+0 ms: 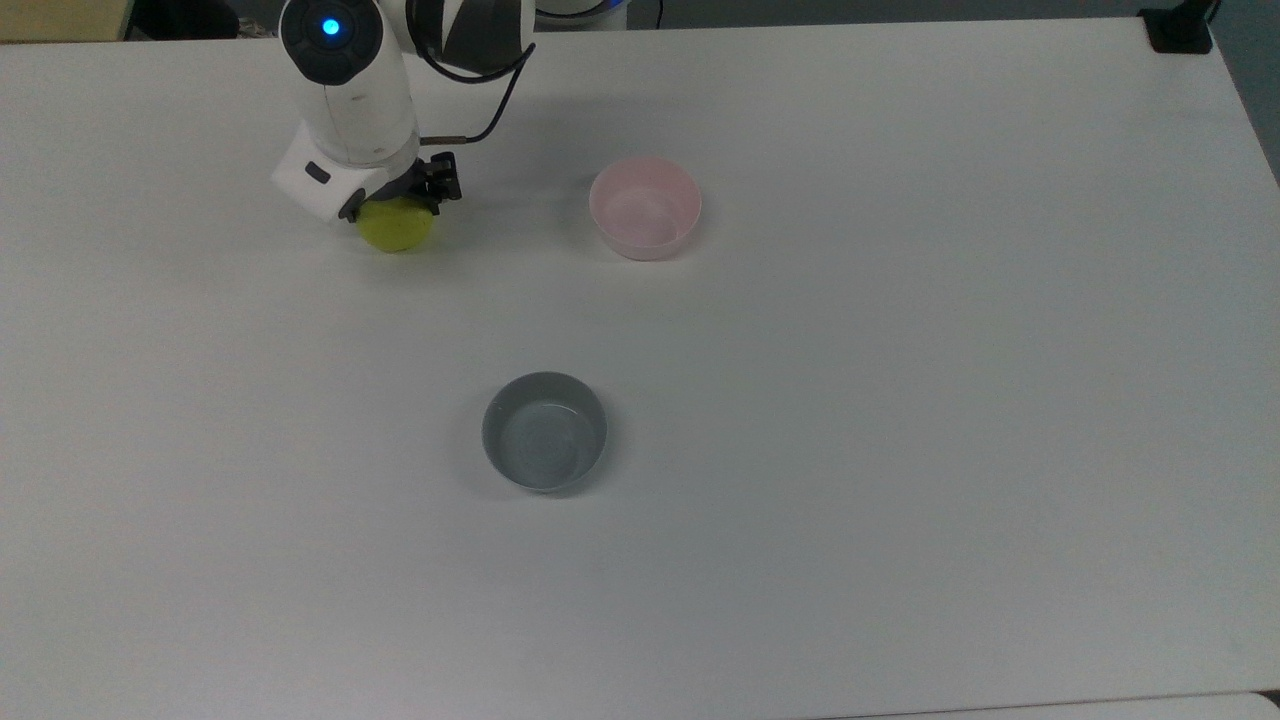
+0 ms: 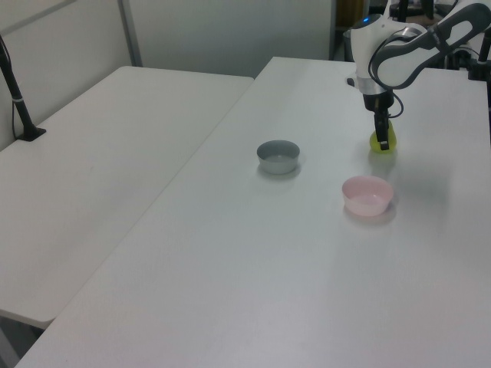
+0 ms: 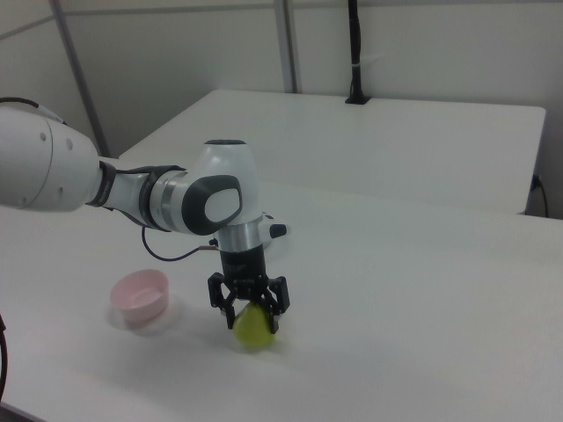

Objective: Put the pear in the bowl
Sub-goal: 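Lift the pear and carry it toward the pink bowl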

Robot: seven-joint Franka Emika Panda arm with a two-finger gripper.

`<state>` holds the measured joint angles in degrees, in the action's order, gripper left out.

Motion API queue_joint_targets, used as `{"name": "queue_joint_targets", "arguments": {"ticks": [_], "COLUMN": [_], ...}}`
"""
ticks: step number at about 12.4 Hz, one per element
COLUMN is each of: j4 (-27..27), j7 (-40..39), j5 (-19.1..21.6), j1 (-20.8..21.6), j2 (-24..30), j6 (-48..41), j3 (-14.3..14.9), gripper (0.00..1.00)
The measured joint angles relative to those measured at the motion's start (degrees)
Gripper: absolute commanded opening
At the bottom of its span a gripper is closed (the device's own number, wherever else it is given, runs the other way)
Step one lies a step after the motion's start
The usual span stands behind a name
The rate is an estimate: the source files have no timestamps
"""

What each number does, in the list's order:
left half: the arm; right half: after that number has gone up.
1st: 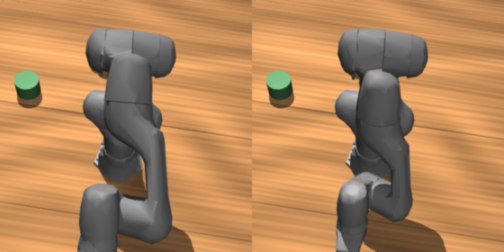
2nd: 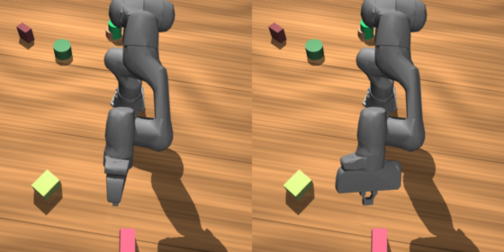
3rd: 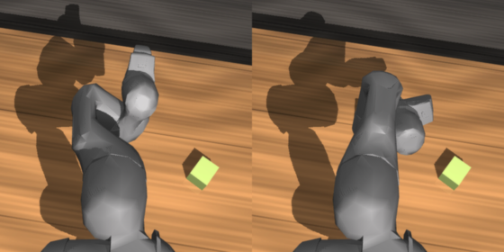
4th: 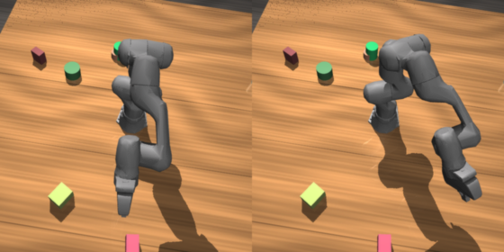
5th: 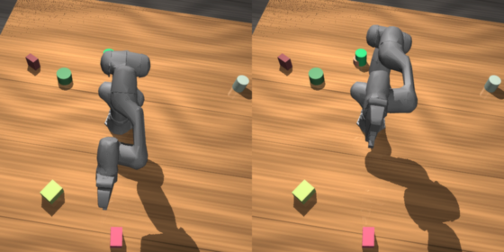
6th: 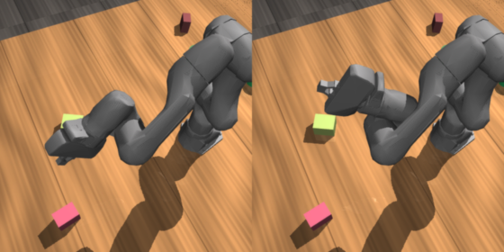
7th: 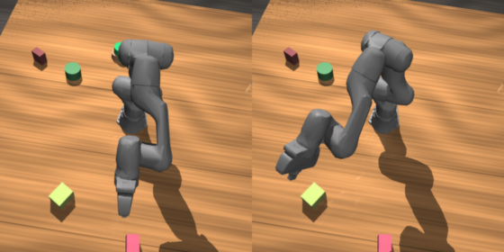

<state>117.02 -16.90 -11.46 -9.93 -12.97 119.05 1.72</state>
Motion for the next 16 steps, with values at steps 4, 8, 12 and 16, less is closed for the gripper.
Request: {"name": "queue_joint_targets", "arguments": {"ticks": [4,8,12,16], "j4": [-1.91,-9.85,-18.72,-20.73], "j7": [0.00,0.00,0.00,2.32], "j5": [0.00,0.00,1.30,2.39], "j1": [0.00,0.41,0.53,5.32], "j2": [0.11,1.12,2.62,5.20], "j6": [-2.43,-10.47,-18.54,-19.94], "j3": [-0.03,-0.42,-1.62,-2.22], "gripper": [0.40,0.40,0.40,0.40]}}
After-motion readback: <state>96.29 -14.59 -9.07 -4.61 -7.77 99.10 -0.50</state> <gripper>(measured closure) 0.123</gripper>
